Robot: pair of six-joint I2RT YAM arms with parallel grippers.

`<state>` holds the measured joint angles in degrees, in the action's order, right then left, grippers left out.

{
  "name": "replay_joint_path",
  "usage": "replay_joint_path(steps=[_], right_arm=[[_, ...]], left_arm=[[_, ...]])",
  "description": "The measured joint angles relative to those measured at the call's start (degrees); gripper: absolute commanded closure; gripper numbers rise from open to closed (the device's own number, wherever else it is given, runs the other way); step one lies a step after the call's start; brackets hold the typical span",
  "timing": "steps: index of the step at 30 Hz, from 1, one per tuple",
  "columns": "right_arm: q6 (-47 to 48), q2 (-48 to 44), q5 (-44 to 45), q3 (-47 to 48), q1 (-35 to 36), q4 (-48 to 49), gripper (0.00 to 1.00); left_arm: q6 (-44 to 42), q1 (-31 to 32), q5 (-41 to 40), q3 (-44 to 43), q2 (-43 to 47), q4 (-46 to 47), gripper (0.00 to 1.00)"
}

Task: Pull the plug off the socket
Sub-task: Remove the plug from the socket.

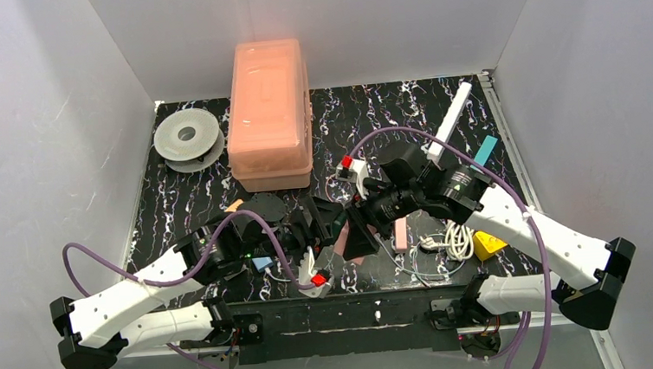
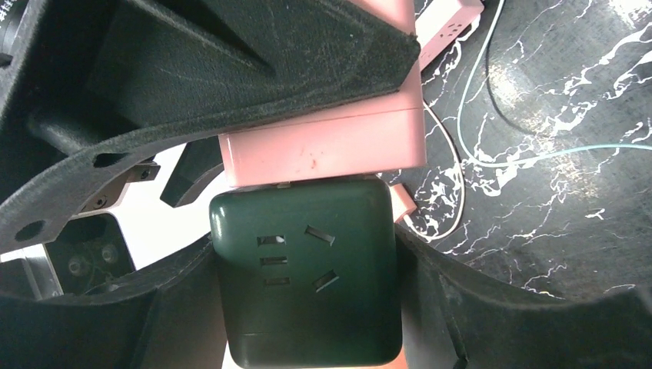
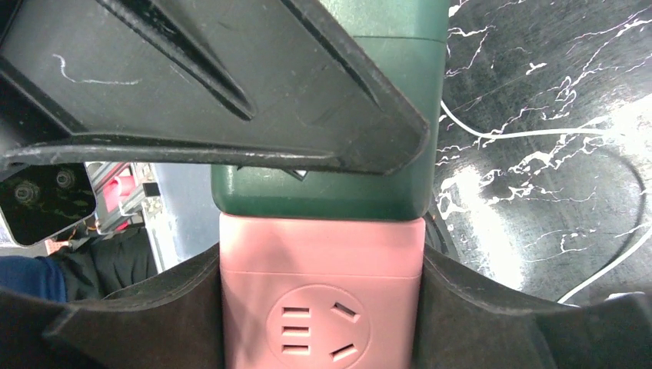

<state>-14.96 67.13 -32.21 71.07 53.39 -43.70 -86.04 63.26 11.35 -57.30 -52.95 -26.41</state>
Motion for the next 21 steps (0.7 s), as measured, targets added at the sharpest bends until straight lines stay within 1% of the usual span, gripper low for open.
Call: replay_joint_path(steps=[12,21], right_arm=[[-1.5,-5.0,1.2,-5.1,0.0,4.6,0.99],[-1.6,-7.5,1.7,-7.3,0.0,5.7,0.99]], left_arm=[[-1.4,0.9,-0.5,0.9,-0.1,2.2,1.0],[-1.8,1.4,0.0,1.7,-0.1,3.4,1.0]])
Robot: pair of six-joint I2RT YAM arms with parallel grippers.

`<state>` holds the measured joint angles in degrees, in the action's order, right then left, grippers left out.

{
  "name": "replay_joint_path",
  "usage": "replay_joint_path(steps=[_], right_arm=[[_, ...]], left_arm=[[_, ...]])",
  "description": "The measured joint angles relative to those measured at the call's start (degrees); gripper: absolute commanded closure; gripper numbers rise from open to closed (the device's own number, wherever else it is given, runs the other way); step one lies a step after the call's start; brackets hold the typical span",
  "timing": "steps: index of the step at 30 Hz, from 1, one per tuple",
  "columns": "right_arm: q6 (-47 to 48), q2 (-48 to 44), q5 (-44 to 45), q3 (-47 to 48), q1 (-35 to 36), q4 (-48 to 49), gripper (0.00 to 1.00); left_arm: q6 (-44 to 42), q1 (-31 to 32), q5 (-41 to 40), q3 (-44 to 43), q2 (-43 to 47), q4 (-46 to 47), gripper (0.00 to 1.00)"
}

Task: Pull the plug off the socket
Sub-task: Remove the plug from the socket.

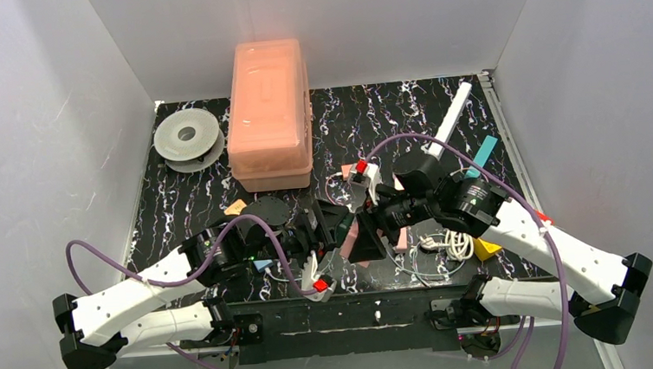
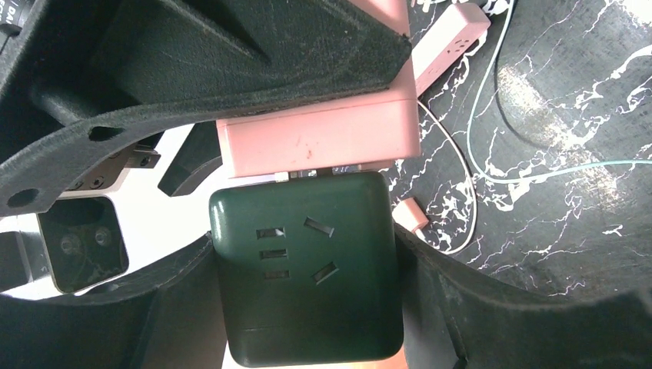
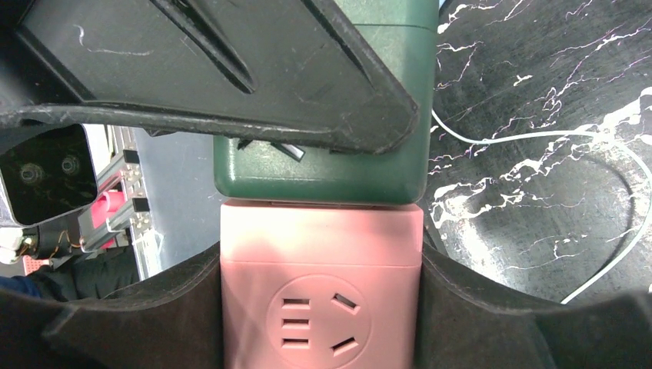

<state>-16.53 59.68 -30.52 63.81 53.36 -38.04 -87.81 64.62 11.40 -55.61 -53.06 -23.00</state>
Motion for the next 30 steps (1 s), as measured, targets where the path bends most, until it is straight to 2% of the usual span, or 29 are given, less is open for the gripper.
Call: replay_joint_path(steps=[21,26,30], right_arm=[[-0.2,-6.3,3.5,-2.7,-0.5,-2.0,0.99],[-1.6,-10.4,0.8,-3.8,-0.5,-10.7,0.99],[-1.7,-11.1,0.0,-3.7,-0.5,-12.7,0.99]], left_arm=[[-0.3,-1.4,3.8,0.6,-2.1,3.8,1.0],[-0.9,-7.0,-5.9,2.1,-2.0,-2.8,1.0],[-0.8,-7.9,-8.8,2.8,-2.3,-6.1,1.0]])
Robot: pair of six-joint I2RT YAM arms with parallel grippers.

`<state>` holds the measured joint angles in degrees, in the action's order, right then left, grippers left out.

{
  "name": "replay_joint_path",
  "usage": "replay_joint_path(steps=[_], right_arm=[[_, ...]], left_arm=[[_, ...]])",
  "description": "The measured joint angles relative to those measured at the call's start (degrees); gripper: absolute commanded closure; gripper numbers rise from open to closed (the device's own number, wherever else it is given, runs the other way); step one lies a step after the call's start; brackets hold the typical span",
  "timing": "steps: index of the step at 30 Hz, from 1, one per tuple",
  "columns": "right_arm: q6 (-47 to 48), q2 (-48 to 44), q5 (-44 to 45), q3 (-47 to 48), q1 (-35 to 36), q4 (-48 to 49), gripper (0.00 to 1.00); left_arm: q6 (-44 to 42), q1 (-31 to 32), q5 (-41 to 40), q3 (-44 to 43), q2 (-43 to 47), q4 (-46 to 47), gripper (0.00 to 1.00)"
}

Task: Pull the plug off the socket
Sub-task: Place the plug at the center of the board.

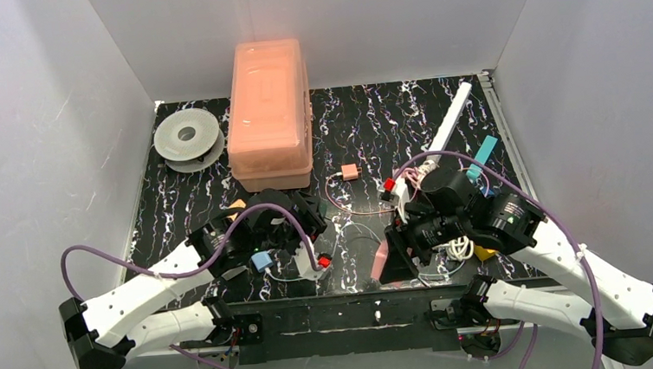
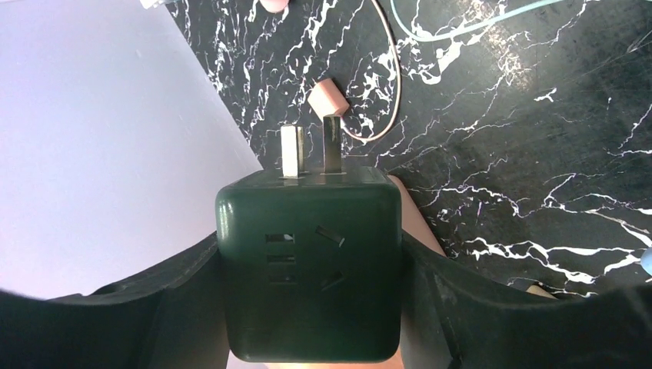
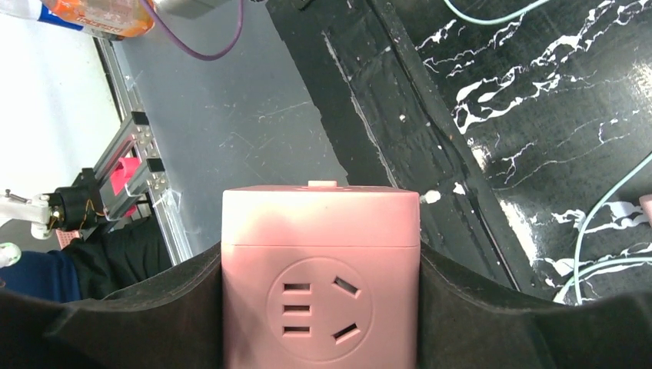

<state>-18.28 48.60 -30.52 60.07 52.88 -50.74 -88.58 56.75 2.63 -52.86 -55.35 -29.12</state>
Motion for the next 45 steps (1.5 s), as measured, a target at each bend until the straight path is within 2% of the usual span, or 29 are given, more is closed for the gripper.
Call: replay_joint_path(steps=[6,10,12,16,19,23,26,29,33,35,37,39,42,45], right_arm=[[-0.5,-3.2,2.4,-0.4,0.0,-1.0,0.99],[-0.6,-3.4,6.0,-0.9,-2.3,-1.1,0.99],[-0.6,-1.3,7.4,-0.9,-5.5,-0.9,0.99],[-0.7,3.8,10.4,-1.0,-16.0,0.7,0.99],[-1.2,4.4,11.9,-1.3,-25.0,1.8,0.99],[-2.6,4.2,12.7,-3.0,-36.2,3.8,0.99],[-3.7,4.2,12.9,-6.2,-43.0,5.3,0.99],[-4.5,4.9,13.4,-9.0,-46.7,5.9,0.99],[-5.7,7.3,14.4,-11.0,-48.7,6.3,0.99],[-6.0,9.4,15.3,-11.1,-48.8,6.6,0.94],[-6.4,11.9,16.1,-11.1,-48.8,7.6,0.92],[-7.0,14.6,16.9,-11.1,-48.8,8.5,0.91],[-8.0,18.2,18.1,-11.2,-48.8,9.9,0.86],[-8.8,21.3,19.1,-11.2,-48.8,11.5,0.79]], left_arm=[[1.6,-2.3,-1.0,0.7,0.8,0.4,1.0],[7.4,-2.9,-2.6,0.2,-1.5,-0.3,1.0],[12.9,-2.9,-3.7,-3.8,-6.7,-3.9,1.0],[24.9,-3.0,-4.6,-17.3,-21.1,-11.8,1.0],[32.9,-3.4,-4.6,-26.3,-30.6,-15.3,1.0],[41.3,-4.6,-3.1,-33.2,-39.3,-18.8,1.0],[47.1,-5.9,-0.9,-36.4,-44.6,-19.6,1.0],[51.2,-7.2,0.4,-37.3,-48.6,-19.3,1.0],[54.9,-9.5,1.3,-37.4,-53.9,-19.0,1.0],[56.3,-11.0,1.3,-37.9,-56.7,-18.9,1.0],[57.2,-12.4,1.3,-38.4,-59.0,-18.6,0.85],[58.0,-13.6,1.2,-38.5,-60.7,-17.9,0.59],[59.2,-14.7,1.2,-38.3,-61.5,-16.8,0.05],[60.9,-14.8,2.7,-38.2,-61.2,-16.1,0.02]])
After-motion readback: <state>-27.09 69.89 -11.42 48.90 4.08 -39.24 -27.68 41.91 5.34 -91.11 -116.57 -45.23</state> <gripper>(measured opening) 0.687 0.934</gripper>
